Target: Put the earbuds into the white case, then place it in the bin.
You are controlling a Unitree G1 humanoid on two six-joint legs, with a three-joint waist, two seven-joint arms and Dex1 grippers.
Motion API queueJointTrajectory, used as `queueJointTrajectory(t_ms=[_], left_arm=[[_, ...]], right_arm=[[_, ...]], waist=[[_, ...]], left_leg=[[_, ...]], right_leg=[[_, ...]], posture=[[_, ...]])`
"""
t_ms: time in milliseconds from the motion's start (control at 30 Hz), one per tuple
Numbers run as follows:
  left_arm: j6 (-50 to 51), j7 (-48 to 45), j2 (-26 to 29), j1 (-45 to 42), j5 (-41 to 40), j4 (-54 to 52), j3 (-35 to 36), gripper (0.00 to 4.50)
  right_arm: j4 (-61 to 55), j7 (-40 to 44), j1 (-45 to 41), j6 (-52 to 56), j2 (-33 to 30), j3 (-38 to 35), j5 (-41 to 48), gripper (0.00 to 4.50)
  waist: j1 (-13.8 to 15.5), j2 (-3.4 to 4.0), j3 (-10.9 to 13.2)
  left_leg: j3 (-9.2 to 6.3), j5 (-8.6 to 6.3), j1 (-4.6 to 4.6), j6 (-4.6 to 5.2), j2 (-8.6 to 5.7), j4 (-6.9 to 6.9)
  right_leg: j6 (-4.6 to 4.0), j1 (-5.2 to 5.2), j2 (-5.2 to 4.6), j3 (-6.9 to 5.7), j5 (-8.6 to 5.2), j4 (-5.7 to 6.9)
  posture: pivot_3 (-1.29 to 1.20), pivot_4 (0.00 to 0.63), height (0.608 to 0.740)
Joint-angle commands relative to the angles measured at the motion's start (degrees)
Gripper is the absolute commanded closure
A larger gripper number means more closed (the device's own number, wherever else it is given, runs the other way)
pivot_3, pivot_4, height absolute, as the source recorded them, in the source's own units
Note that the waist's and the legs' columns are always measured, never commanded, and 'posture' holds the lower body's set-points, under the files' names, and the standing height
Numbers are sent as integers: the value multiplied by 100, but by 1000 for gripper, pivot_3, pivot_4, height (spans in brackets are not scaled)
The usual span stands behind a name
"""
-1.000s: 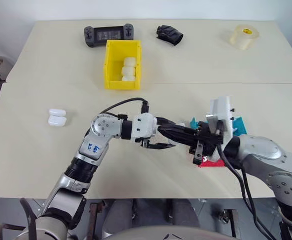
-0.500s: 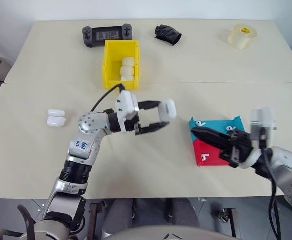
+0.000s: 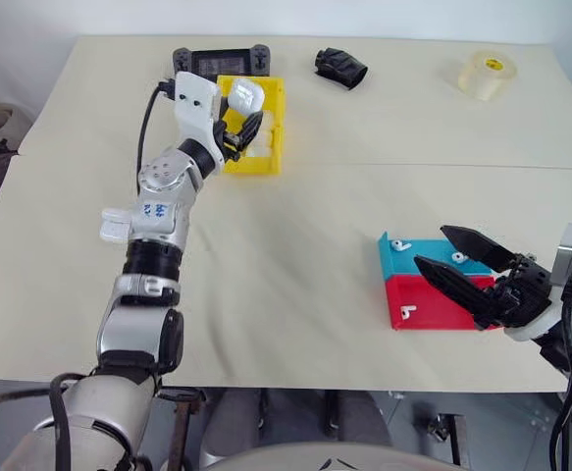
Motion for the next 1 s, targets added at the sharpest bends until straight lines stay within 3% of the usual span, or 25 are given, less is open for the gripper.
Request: queueJointTrajectory(t_ms=[33, 67, 233, 467, 767, 900, 1000], left_arm=[[-380, -2, -8, -387, 87, 591, 36, 1637], [-381, 195, -10, -487, 112, 832, 80, 1637], [-844, -149, -88, -535, 8, 916, 121, 68], [-797, -1465, 89, 772, -369, -1445, -151, 24], [142, -4274, 1711, 3249, -1686, -4168, -259, 24], [529, -4280, 2208, 4111, -1950, -4820, 115, 24], [446, -3961, 2273, 4335, -1874, -5056, 349, 24]], right_arm=[[-287, -119, -16, -145, 76, 13, -24, 25], [-316, -148, -26, -167, 104, 48, -62, 25], [-407, -216, 19, -185, 213, 129, -67, 0], [-361, -160, 64, -255, 292, 289, -157, 0], [248, 548, 38, -324, -79, 43, -427, 0], [683, 974, -26, -426, -275, -75, -669, 0], [866, 1168, -73, -444, -348, -81, -757, 0]], waist=[[-5, -9, 5], [-6, -13, 8], [-17, -15, 9], [-45, -15, 9], [-186, -13, 8], [-150, -14, 8], [-126, -13, 8]], left_leg=[[4, 0, -1, 0, 0, 0], [7, 0, -1, 0, 0, 0], [25, 0, -2, 0, 2, 0], [26, 0, 0, -1, 4, 1], [1, 1, 35, -2, 14, -9], [-8, -1, 34, 1, 36, -6], [-15, -2, 34, 1, 35, -5]], right_leg=[[1, -1, 0, 0, 0, 0], [2, -1, 0, 0, 1, 0], [2, -2, 0, -1, 1, 1], [2, -3, 0, 1, 1, 6], [-1, 6, 0, 27, 0, 18], [-1, 10, -5, 30, 0, 16], [-1, 16, -6, 28, 0, 13]], posture=[[0, 150, 740], [0, 150, 740], [0, 150, 740], [0, 150, 740], [0, 150, 740], [0, 150, 740], [0, 150, 740]])
